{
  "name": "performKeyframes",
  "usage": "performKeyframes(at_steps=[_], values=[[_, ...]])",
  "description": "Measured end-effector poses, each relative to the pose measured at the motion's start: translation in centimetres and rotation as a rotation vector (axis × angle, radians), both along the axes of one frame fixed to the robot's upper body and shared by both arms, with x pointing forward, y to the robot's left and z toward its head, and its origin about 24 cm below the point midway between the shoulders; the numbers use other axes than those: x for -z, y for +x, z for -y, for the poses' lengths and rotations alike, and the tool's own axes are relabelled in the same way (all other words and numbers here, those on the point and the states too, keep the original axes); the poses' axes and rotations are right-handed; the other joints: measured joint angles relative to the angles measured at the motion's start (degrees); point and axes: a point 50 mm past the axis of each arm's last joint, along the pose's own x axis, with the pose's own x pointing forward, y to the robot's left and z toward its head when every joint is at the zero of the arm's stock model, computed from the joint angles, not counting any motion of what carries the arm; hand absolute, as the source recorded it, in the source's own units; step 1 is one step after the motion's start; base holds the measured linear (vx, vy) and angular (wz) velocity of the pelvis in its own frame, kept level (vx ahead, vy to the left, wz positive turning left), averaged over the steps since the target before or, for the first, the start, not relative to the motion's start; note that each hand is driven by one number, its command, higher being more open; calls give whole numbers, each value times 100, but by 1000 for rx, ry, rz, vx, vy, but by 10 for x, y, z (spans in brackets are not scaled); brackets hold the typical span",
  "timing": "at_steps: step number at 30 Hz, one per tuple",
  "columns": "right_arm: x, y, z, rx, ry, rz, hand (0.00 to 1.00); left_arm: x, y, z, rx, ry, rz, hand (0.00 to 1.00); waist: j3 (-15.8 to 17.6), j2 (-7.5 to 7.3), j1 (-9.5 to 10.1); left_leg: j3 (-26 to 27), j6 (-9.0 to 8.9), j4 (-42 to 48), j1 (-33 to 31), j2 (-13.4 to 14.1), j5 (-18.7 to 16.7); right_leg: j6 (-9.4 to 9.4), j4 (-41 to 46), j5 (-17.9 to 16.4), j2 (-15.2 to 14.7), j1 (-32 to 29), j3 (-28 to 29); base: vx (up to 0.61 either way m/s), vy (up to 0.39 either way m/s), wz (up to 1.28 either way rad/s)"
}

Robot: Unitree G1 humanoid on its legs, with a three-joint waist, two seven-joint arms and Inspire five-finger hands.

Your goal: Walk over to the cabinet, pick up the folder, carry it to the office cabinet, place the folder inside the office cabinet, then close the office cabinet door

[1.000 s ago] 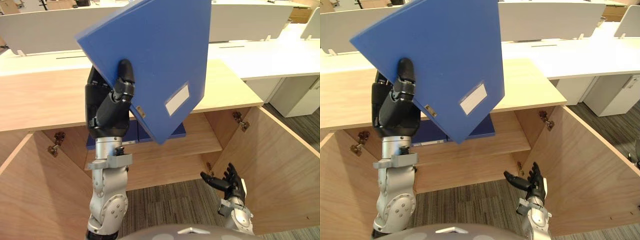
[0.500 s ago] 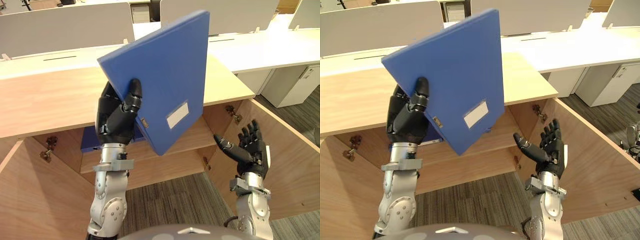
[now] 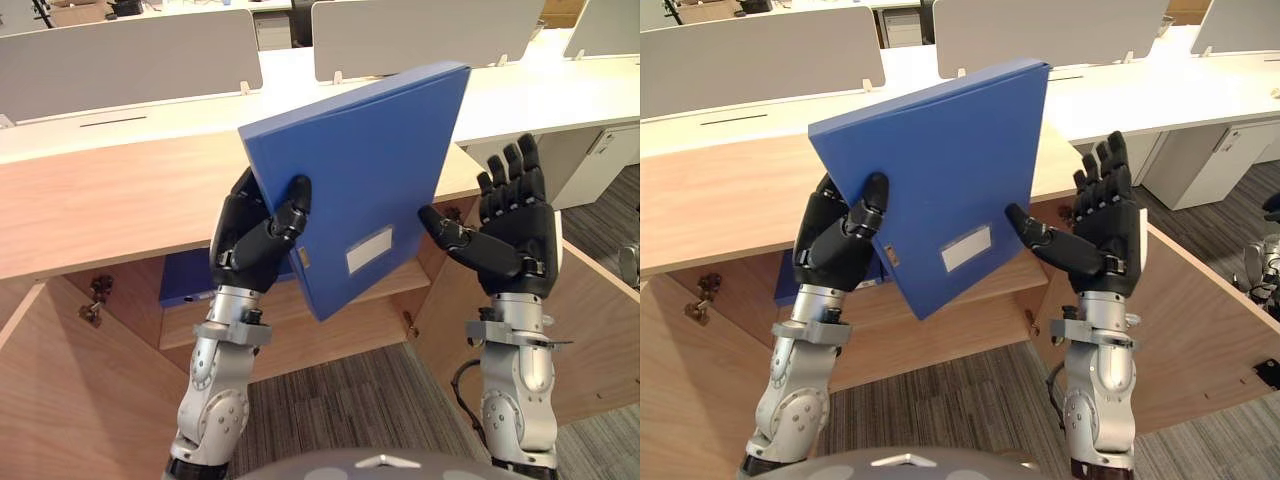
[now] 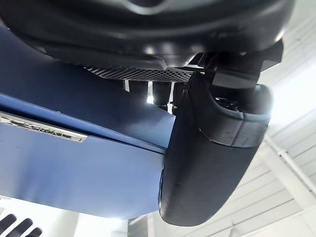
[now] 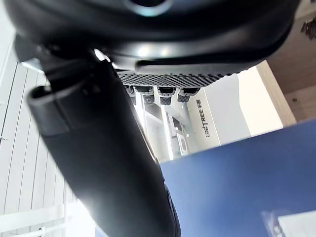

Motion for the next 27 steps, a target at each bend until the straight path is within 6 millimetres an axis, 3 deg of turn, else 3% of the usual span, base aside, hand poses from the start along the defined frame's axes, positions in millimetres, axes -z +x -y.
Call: performKeyframes(at_steps=[4,14,26,27], values=[[-5,6,-6,-77,-48,31,100,-2,6,3,37,22,34,0,-4,-9,7,-20,9,8,-22,-9,6,1,-2,2,-6,1,-18,-2,-5,1],[7,29,-6,-162,-125,-28,100,-11,15,1,71,60,105,0,-33,-54,15,-112,48,-26,-51,-40,46,3,-5,6,-36,10,-95,6,-21,5],[39,53,-1,-270,-19,-171,100,-5,28,6,147,127,79,0,-168,-237,28,-257,83,-175,-117,-89,242,-20,-113,137,-71,0,-238,-20,-14,6],[40,55,-1,-276,-24,-178,0,-5,29,6,150,131,80,0,-168,-236,28,-258,84,-176,-128,-90,251,-24,-126,151,-71,-4,-238,-39,-9,1]])
